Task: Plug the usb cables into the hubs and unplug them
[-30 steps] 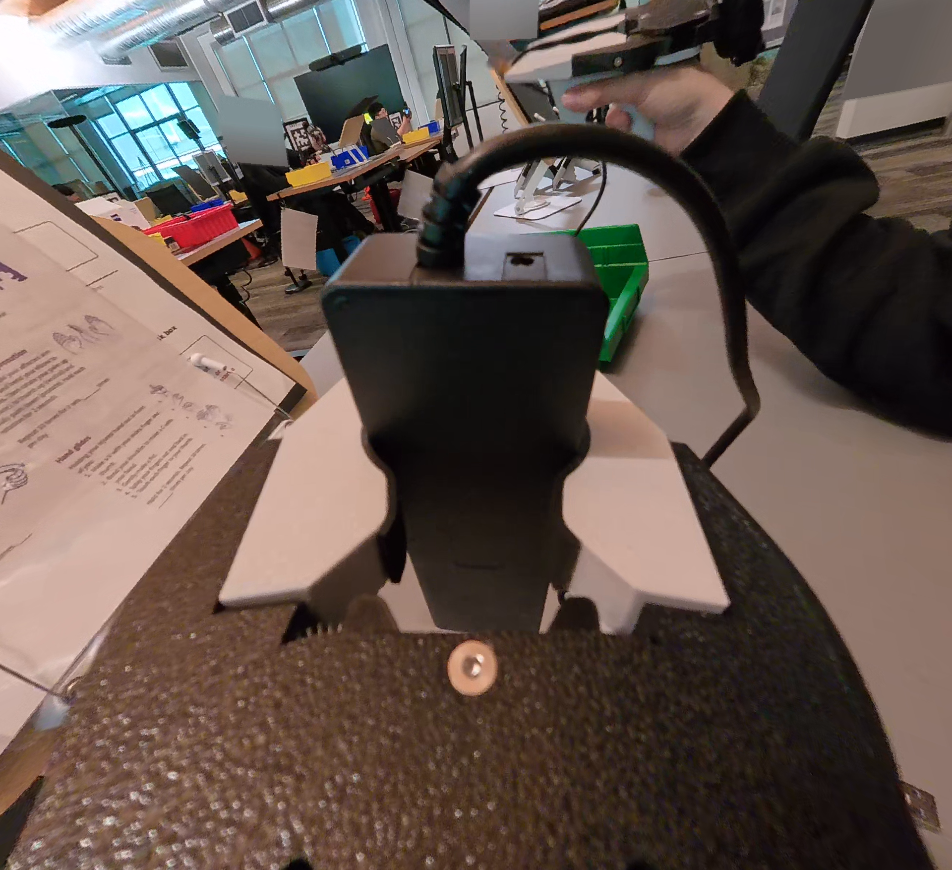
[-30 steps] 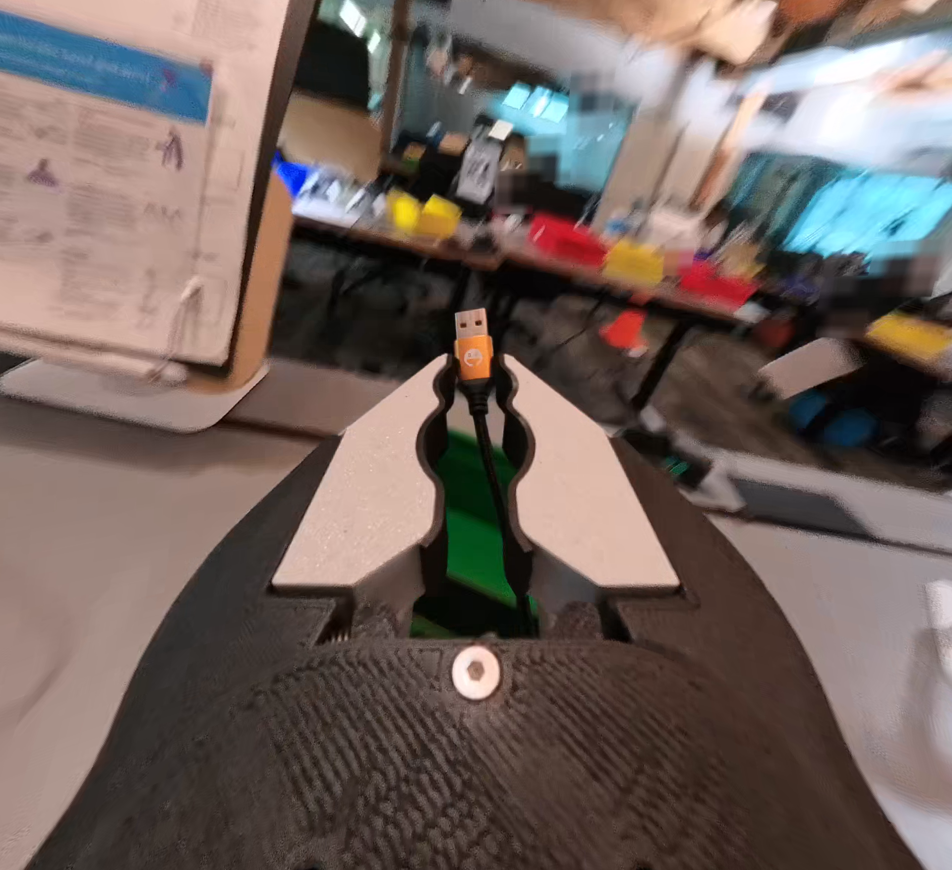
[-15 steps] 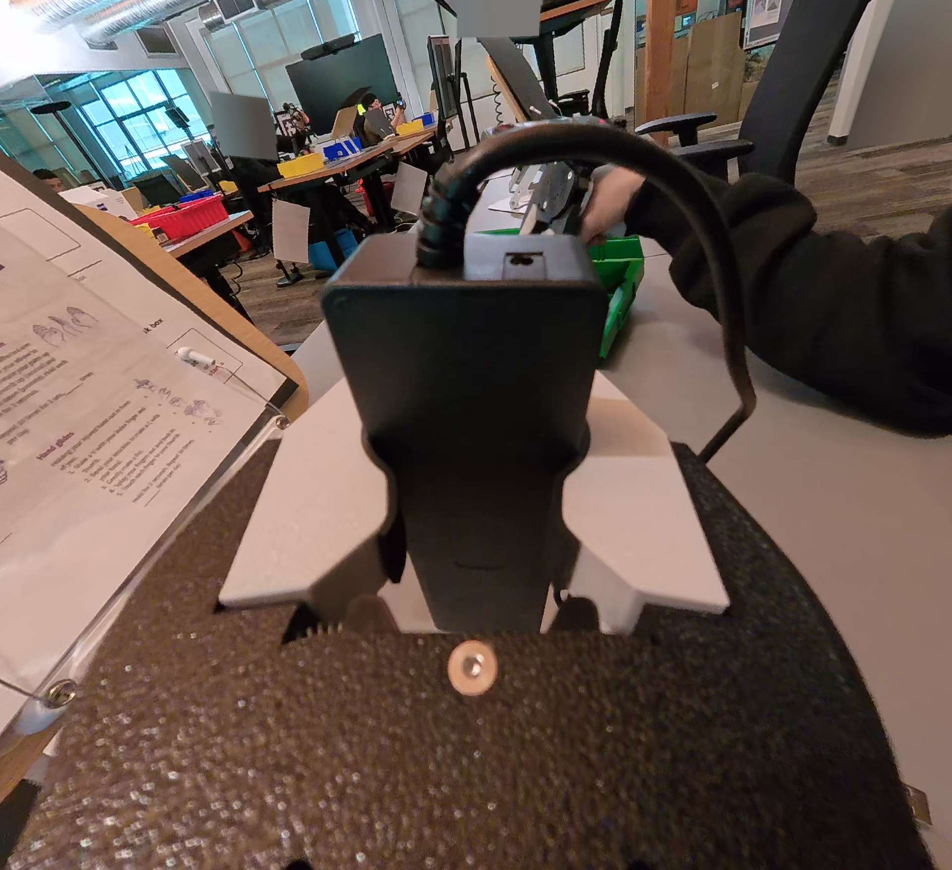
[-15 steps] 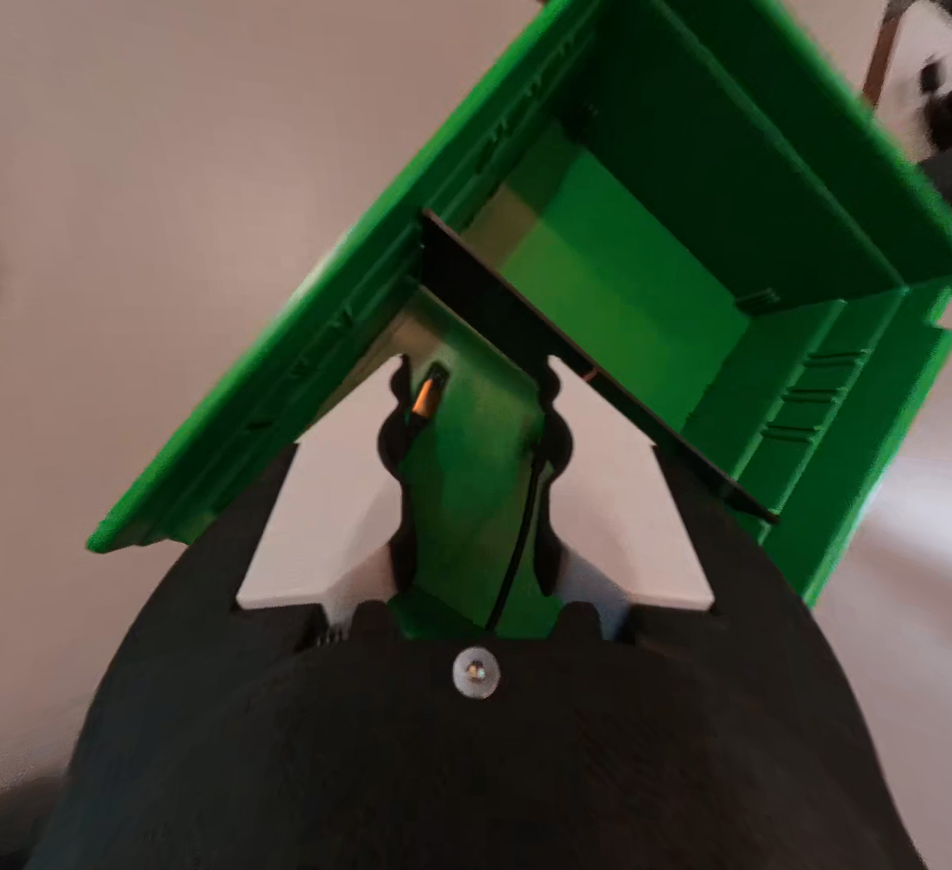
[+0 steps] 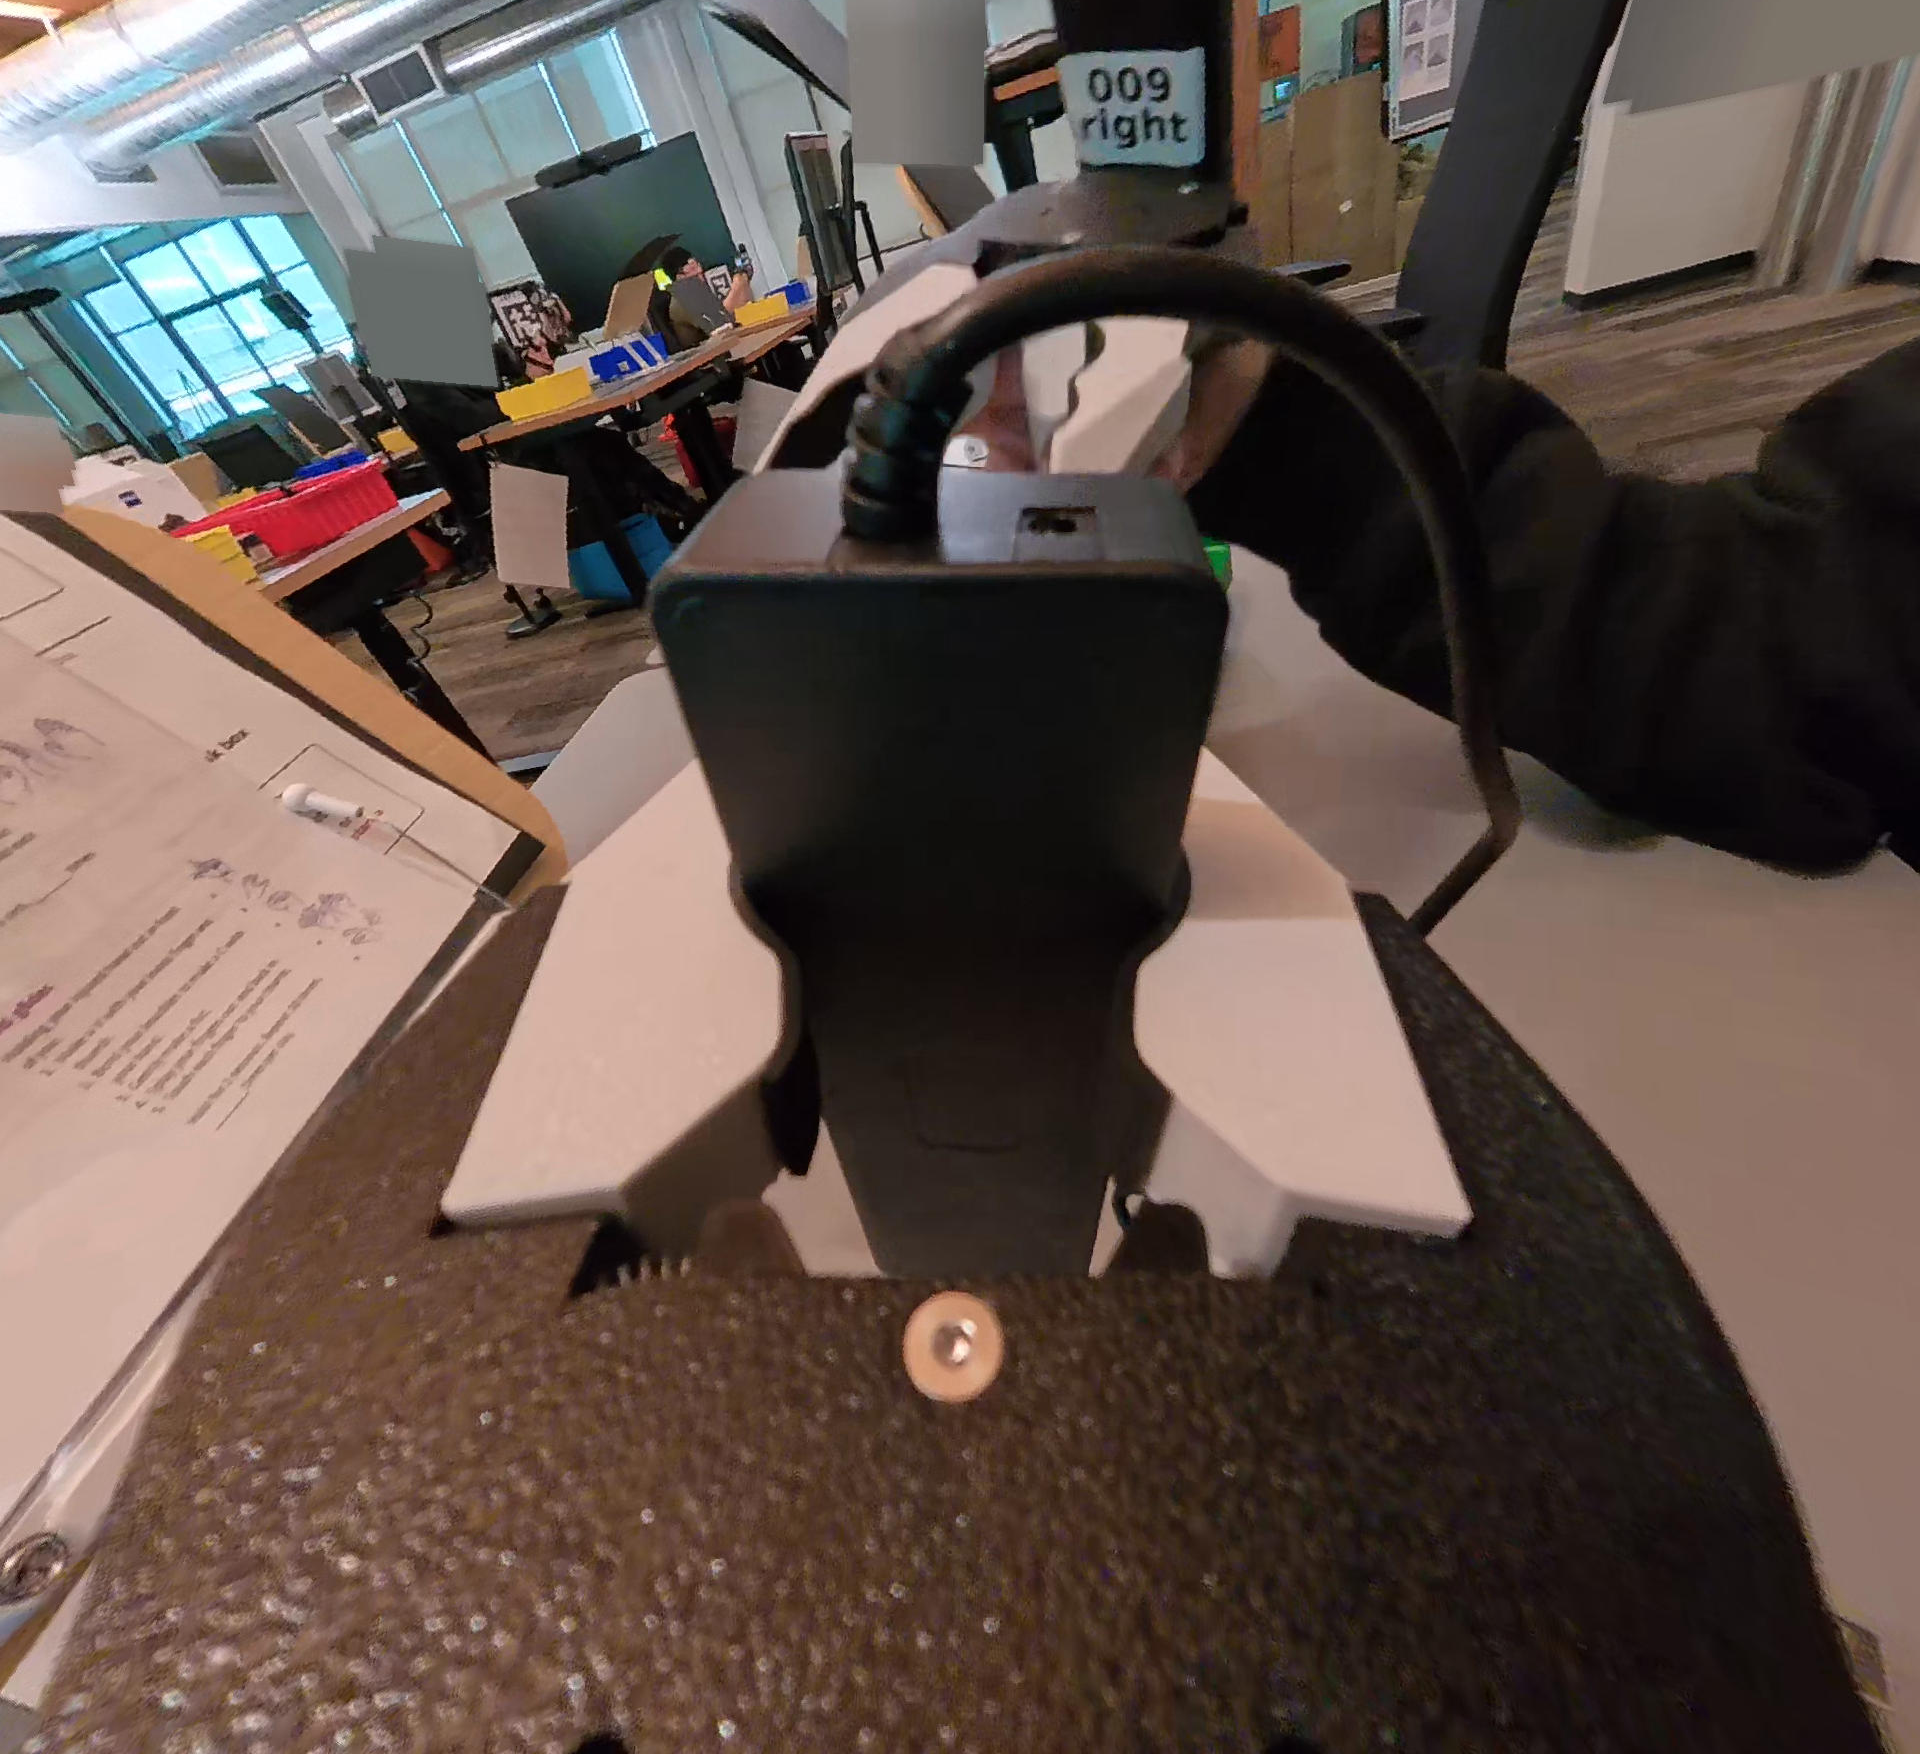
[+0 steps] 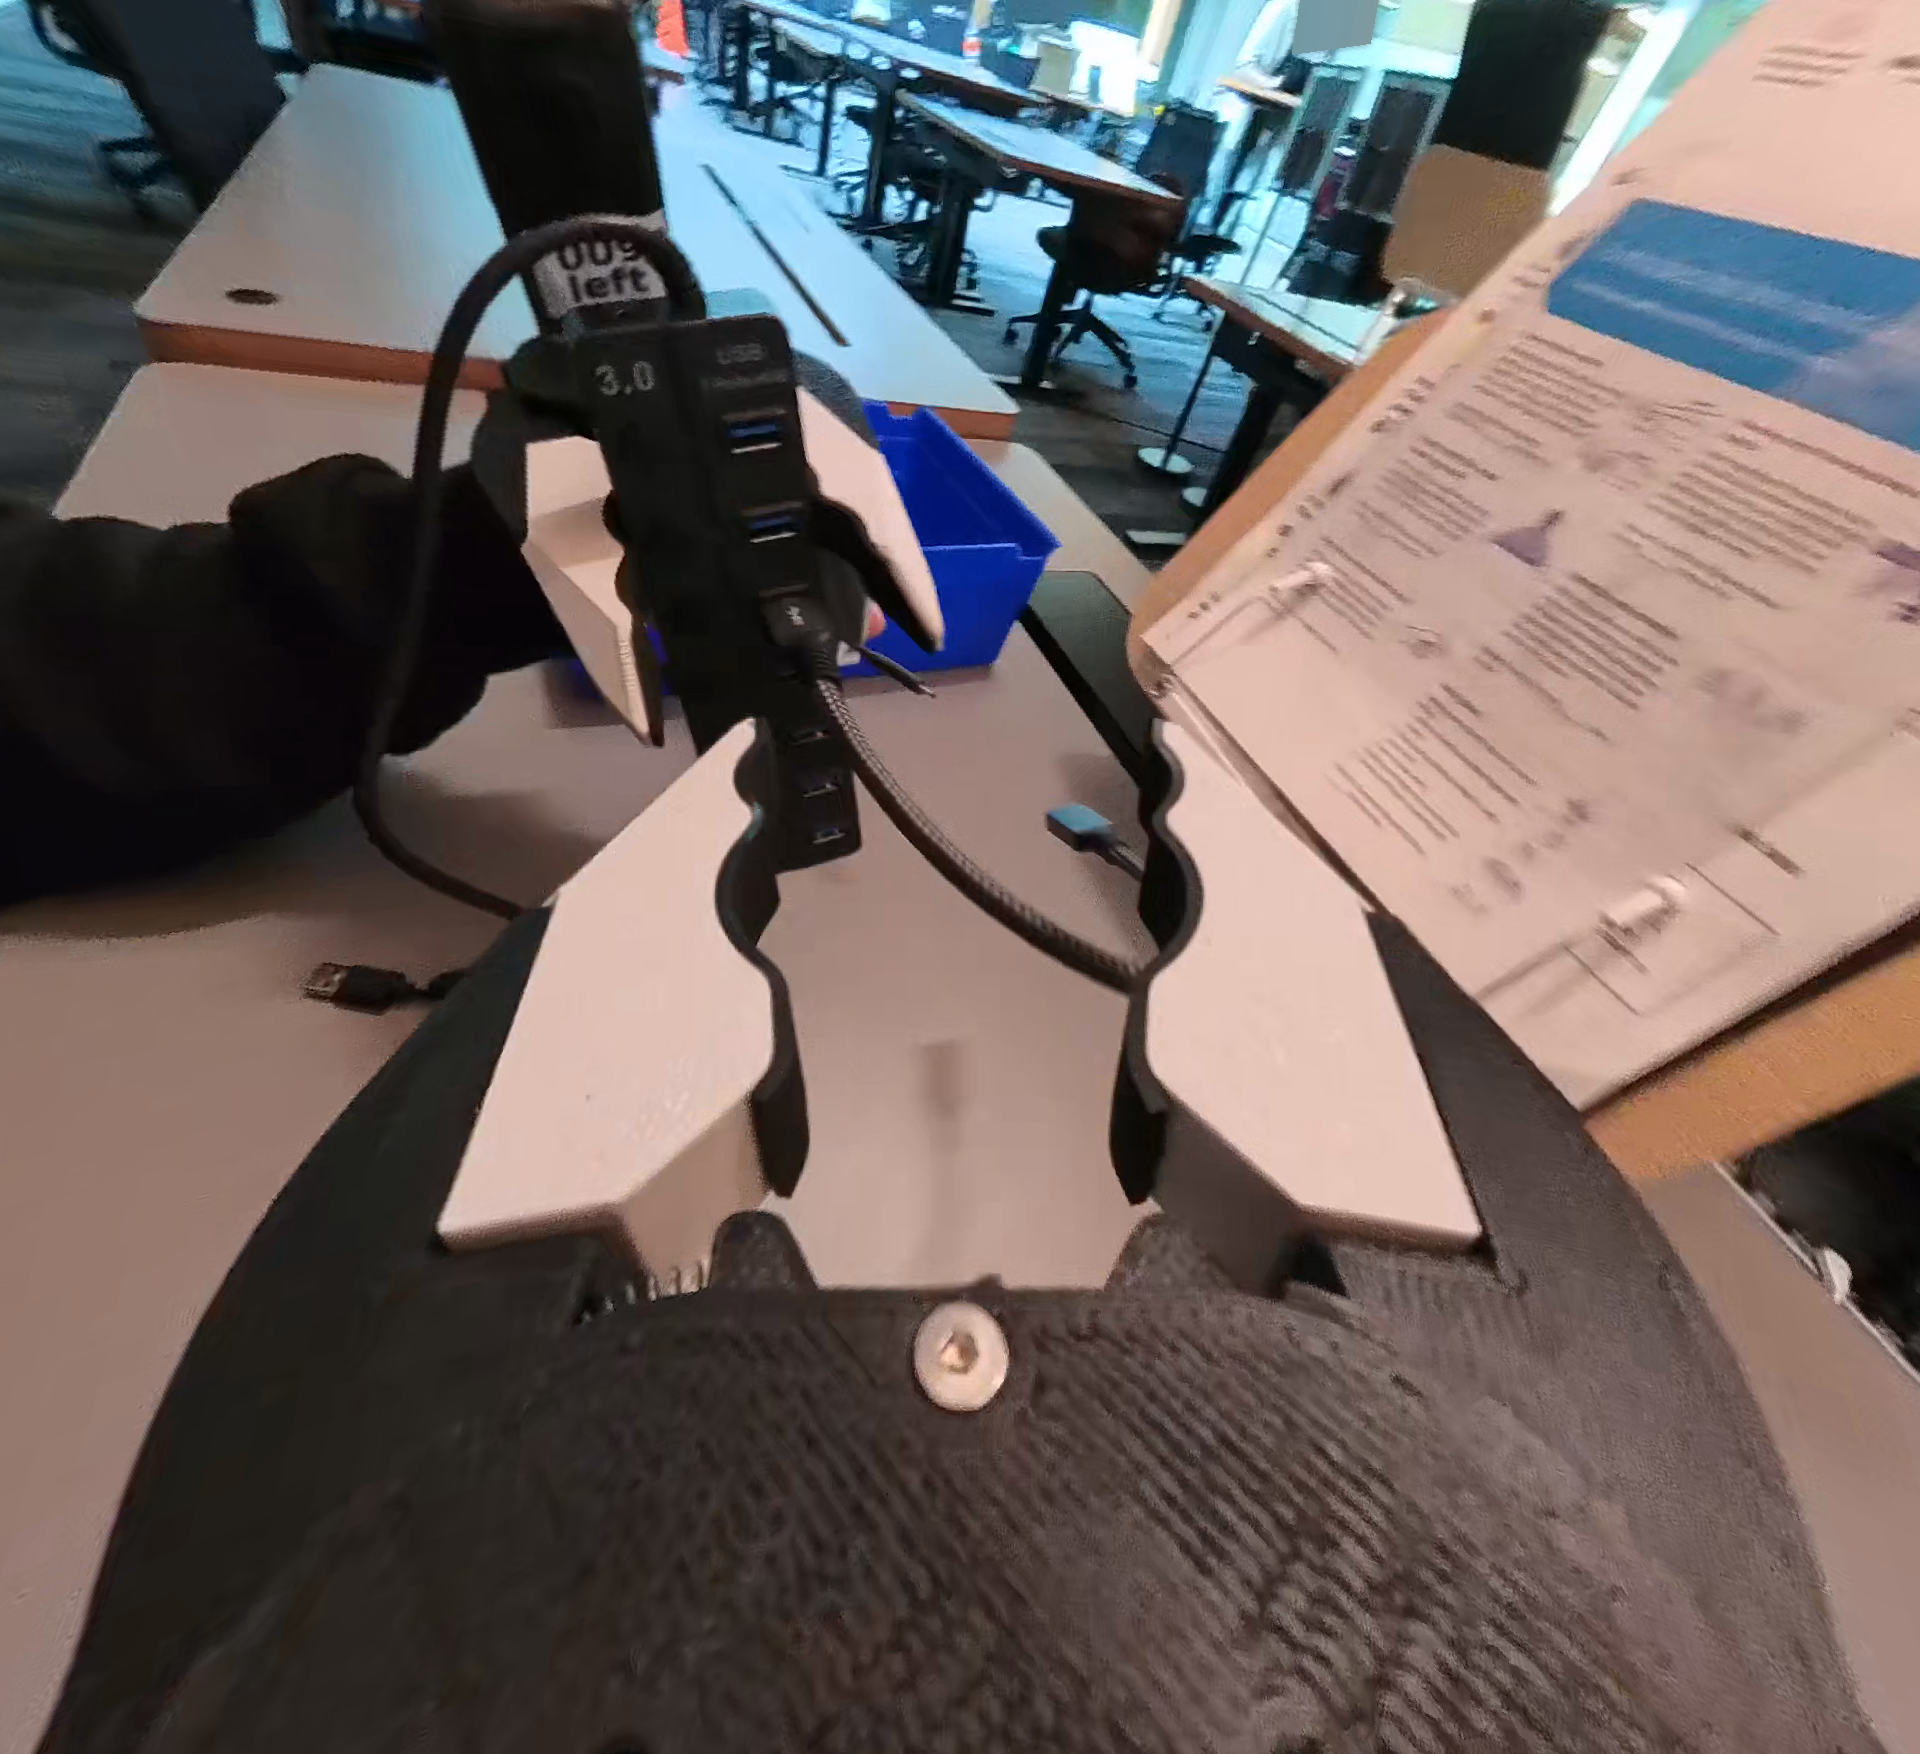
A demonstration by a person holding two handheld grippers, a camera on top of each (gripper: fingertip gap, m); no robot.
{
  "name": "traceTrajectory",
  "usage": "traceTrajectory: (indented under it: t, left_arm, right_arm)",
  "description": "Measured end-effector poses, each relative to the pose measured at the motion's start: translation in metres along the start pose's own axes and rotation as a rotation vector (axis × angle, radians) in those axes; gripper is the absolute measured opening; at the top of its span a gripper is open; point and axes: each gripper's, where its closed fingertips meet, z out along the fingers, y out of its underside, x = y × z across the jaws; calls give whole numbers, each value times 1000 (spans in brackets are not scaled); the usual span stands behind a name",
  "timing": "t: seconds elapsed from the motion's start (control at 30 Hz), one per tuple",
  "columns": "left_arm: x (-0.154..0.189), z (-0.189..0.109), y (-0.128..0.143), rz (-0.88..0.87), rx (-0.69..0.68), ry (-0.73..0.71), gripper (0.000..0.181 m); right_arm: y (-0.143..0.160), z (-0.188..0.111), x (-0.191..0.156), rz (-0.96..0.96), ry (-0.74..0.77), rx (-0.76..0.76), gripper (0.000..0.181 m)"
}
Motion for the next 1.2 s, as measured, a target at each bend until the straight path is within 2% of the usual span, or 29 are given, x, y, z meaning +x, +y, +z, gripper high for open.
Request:
traceTrajectory:
  t: [0.13,0.27,0.37,0.67,0.8,1.03,1.2]
  left_arm:
    - [-1,0,4,11,-25,-5,62]
    - [-1,2,7,21,-32,-7,62]
    - [1,5,11,43,-57,-8,62]
    - [4,8,11,86,-46,0,61]
    - [6,11,15,97,-63,11,62]
    - [3,13,20,88,-73,1,61]
    - [7,12,19,59,-63,34,61]
  right_arm:
    - [4,21,-17,-80,-38,-40,56]
    - [22,35,-19,0,-74,-105,44]
    - [20,41,-26,-14,-118,-75,36]
    - [28,54,-37,-80,-139,-119,32]
    - [28,58,-41,-56,-173,-105,15]
    - [33,64,-40,-71,-154,-147,16]
    - [33,58,-42,-80,-173,-207,16]
